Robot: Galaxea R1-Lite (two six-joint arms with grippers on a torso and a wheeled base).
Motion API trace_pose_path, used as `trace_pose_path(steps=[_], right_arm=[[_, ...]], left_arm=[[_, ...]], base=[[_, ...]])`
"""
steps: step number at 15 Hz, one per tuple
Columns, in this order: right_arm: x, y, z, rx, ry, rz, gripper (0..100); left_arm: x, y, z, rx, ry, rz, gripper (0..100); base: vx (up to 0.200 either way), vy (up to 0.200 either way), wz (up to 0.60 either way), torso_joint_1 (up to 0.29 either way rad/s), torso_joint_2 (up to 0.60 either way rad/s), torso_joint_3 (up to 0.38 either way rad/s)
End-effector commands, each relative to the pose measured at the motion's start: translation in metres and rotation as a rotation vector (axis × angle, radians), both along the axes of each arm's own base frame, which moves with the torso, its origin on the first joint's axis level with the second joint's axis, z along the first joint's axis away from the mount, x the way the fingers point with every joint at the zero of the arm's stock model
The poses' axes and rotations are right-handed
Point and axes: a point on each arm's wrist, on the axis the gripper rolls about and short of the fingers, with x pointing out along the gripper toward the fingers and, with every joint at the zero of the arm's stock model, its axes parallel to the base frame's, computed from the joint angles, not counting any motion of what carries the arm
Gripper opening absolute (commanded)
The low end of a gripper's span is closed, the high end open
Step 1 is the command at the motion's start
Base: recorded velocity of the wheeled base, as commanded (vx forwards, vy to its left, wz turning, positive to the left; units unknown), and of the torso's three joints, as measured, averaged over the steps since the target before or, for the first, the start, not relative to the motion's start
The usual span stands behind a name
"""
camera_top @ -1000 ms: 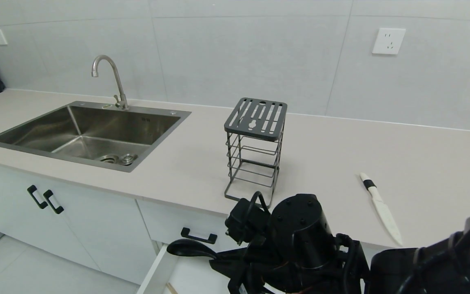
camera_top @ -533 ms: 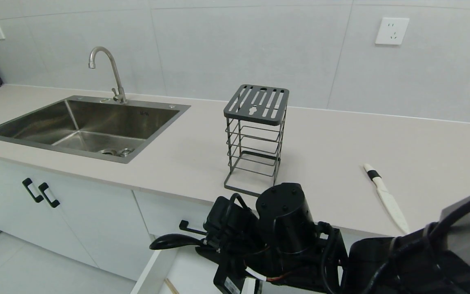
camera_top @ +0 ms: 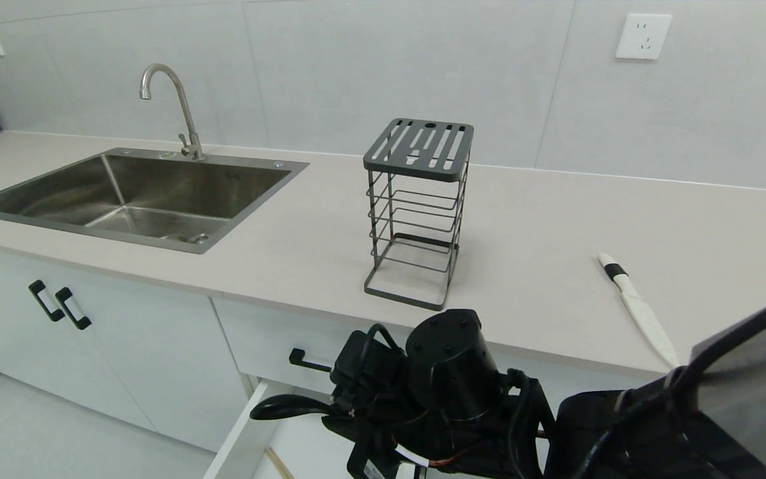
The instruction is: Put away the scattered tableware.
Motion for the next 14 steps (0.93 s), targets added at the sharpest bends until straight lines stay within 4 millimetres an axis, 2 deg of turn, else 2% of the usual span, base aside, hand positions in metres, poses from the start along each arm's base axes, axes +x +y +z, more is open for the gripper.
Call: trace_pose_path(steps=[1,11,14], right_arm=[[0.0005,0.0002,-0.0013,-0.002,0.003,-0.001,0],[0.0010,0.0022,-0.0066,-0.014,0.010,0.000,0],[0.0021,0.0028,-0.0087,-0.017,0.014,-0.002,0]], left_arm=[[0.0000,0.0000,0.0000,0.000,0.000,0.000,100],[0.0000,0.0000,0.0000,0.000,0.000,0.000,100],[0.0000,0.0000,0.0000,0.000,0.000,0.000,100]], base=[[0.000,0.000,0.00,-0.207,0.46,0.256],[0.000,0.000,0.00,-0.198,0.48,0.272],[0.000,0.000,0.00,-0.075,0.20,0.126]])
